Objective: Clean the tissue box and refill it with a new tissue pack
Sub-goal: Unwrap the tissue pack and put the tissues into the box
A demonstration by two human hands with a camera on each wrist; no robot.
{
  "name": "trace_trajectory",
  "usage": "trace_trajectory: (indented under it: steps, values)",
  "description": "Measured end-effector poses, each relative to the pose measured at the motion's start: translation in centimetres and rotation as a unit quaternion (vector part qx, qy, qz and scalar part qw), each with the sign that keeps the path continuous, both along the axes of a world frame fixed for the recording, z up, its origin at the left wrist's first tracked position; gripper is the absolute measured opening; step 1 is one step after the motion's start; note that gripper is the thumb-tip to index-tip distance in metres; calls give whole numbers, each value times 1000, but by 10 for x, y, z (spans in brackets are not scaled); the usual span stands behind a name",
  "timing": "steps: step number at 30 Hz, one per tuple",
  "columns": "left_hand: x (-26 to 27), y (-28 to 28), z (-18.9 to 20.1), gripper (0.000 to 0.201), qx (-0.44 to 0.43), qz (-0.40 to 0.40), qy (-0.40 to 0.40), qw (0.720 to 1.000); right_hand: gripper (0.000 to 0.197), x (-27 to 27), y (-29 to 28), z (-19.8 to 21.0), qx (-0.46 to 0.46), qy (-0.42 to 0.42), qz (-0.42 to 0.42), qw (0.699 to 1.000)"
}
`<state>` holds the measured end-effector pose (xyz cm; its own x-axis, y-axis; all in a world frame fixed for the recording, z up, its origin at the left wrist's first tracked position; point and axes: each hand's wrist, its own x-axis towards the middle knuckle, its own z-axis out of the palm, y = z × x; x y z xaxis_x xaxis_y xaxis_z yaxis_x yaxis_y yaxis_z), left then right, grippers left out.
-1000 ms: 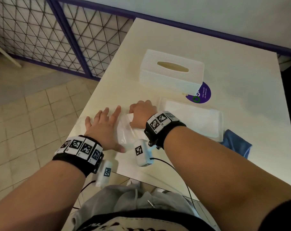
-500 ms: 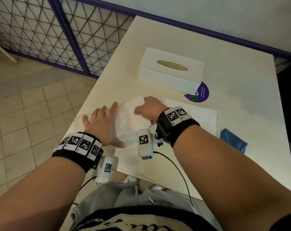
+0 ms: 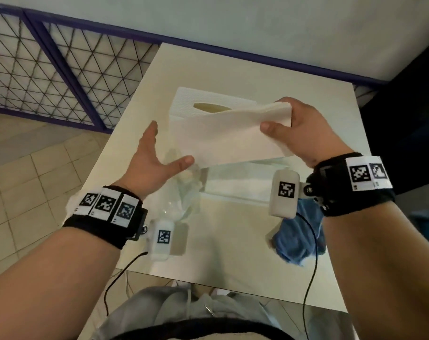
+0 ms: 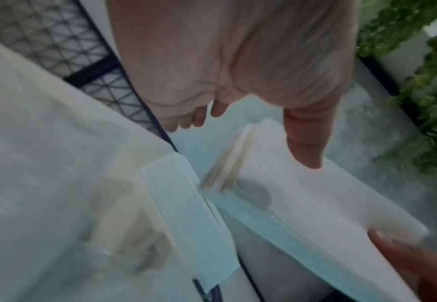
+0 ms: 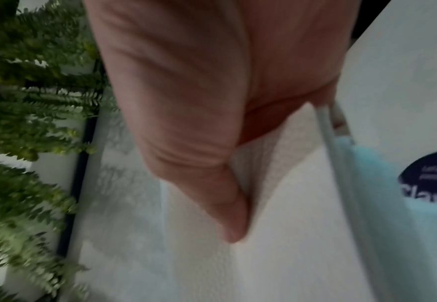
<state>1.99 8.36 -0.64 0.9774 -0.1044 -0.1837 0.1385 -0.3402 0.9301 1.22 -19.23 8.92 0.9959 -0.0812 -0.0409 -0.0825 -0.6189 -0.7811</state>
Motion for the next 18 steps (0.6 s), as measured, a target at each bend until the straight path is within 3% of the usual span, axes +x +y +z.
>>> trace_trajectory:
  steps: [2,3,6,8,11,18]
  values:
    - [11,-23,3,122,-119,1,16,993,19,-8,-16,-10,59,-13,-21,998]
    - [15,-34,4,115,-139,-3,22,990,17,-12,-22,-17,92,-15,-33,995]
    - [25,-64,-3,66,-113,2,17,993,22,-25,-33,-45,147,-20,-82,986]
    - [24,-79,-11,46,-88,23,16,996,24,-34,-38,-66,161,-23,-121,979]
    - [17,-94,-24,33,-104,55,30,993,28,-42,-43,-93,192,-11,-159,968]
    - [1,-107,-45,32,-112,87,64,988,40,-45,-45,-129,299,25,-182,936]
